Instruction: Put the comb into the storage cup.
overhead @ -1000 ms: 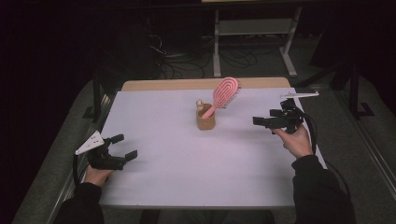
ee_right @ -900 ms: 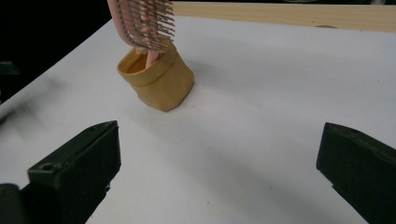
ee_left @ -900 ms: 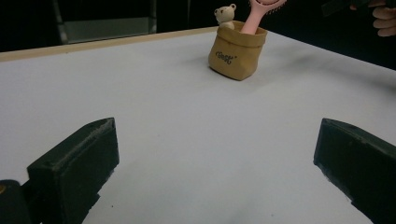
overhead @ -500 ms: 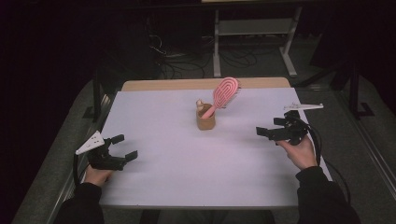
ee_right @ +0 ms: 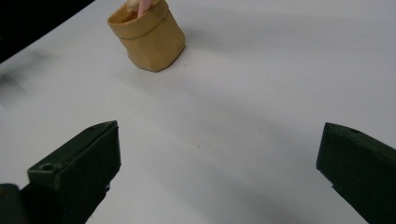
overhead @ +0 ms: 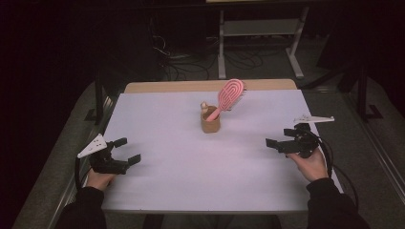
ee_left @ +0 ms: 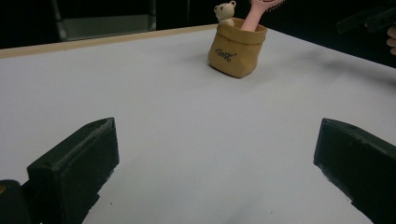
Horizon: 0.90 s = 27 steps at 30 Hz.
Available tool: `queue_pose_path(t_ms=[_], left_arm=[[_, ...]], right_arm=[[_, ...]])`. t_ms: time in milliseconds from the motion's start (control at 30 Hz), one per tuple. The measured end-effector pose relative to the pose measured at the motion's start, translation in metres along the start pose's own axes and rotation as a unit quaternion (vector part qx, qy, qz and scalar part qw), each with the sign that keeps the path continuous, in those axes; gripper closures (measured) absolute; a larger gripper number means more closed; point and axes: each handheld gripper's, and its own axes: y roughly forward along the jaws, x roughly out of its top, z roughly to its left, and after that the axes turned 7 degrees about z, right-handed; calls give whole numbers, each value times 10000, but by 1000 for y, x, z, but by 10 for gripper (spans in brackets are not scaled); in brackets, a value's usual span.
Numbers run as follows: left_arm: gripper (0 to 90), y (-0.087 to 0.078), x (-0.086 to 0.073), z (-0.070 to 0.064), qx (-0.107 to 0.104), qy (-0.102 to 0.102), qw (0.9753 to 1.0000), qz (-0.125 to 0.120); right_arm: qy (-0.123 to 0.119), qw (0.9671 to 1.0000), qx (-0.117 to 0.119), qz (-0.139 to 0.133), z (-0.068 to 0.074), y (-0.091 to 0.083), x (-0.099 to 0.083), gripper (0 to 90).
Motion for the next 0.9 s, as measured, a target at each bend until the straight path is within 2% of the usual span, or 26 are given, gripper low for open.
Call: queue_pose_path(t_ms=[100,500,900], left_arm=[[0,0,0,0,2,-18,10000,3],[0,0,-1,1,10,-18,10000,15],[0,2,-2,0,-43,-20,10000,54]], right_arm=[[-80,9999,-82,-13,1,-1,-6,0],[-337,9993,-166,-42,10,-3,-28,0],[-646,9969,-441,-125,17,-8,-47,0]])
